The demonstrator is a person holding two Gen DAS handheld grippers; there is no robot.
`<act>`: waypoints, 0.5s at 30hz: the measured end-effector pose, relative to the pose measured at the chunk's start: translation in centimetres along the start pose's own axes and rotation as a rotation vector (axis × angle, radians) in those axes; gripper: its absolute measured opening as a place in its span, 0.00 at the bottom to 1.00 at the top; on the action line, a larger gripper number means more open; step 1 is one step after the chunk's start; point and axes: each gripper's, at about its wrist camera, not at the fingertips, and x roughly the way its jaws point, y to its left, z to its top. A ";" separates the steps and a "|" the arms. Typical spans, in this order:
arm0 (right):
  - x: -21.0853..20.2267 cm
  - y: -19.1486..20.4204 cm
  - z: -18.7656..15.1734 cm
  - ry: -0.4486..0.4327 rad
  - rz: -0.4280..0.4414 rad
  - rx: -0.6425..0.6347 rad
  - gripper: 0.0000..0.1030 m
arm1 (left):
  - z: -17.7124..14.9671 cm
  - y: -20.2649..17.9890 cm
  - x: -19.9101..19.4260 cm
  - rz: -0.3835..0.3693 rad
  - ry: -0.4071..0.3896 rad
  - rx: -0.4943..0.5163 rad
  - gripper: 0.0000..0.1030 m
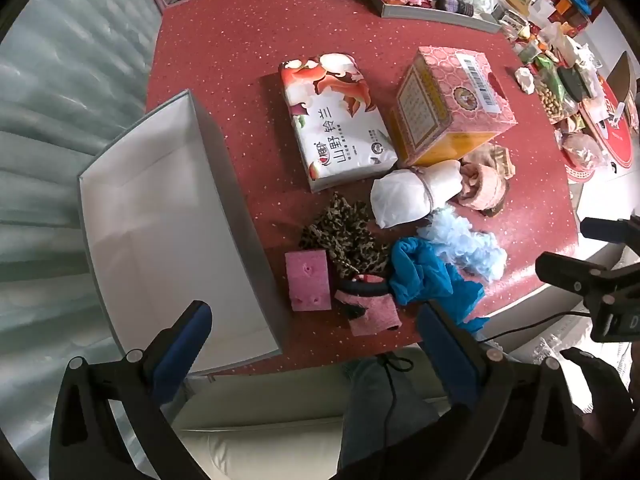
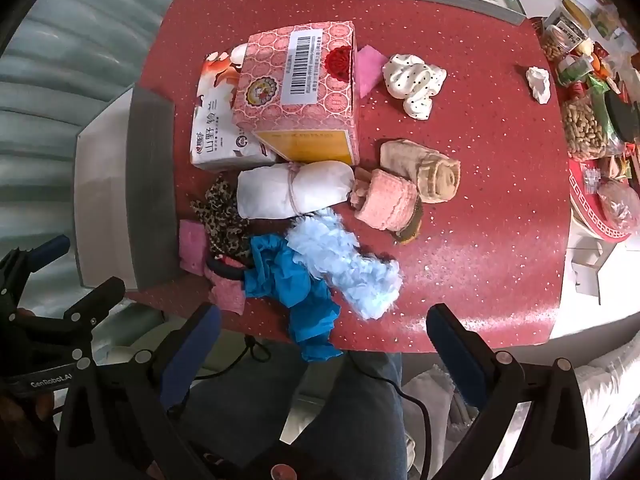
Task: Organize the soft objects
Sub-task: 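Move both grippers over the pile of soft items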
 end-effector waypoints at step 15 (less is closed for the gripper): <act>0.9 -1.1 -1.1 0.015 0.005 0.025 1.00 | -0.8 -0.5 0.6 0.004 0.003 0.002 1.00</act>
